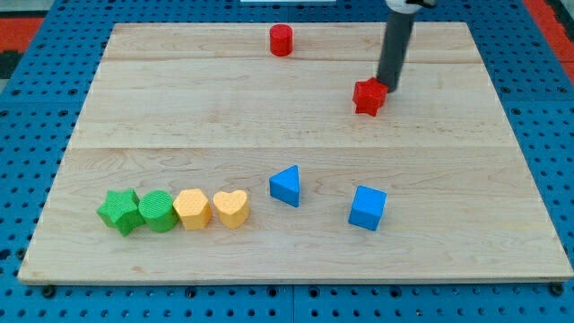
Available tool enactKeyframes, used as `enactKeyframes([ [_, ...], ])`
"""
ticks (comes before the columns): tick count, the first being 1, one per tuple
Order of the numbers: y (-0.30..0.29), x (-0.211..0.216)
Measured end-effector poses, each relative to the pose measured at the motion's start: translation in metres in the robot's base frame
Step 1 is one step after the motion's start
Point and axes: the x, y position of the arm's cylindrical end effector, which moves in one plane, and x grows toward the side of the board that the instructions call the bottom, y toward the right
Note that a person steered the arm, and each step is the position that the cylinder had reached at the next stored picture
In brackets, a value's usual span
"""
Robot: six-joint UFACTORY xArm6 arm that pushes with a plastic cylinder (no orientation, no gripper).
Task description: Slide the red star closer to the red circle
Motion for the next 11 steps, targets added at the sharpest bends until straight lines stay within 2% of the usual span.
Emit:
enactKeyframes([
  [1, -0.013, 0.042],
  [3, -0.123, -0.080],
  [5, -0.114, -0.033],
  [6, -0.070, -0.071],
  [7, -0.072, -0.091],
  [8, -0.130, -0.116],
  [9, -0.147, -0.118],
  [10, -0.092, -0.126],
  [11, -0.082, -0.160],
])
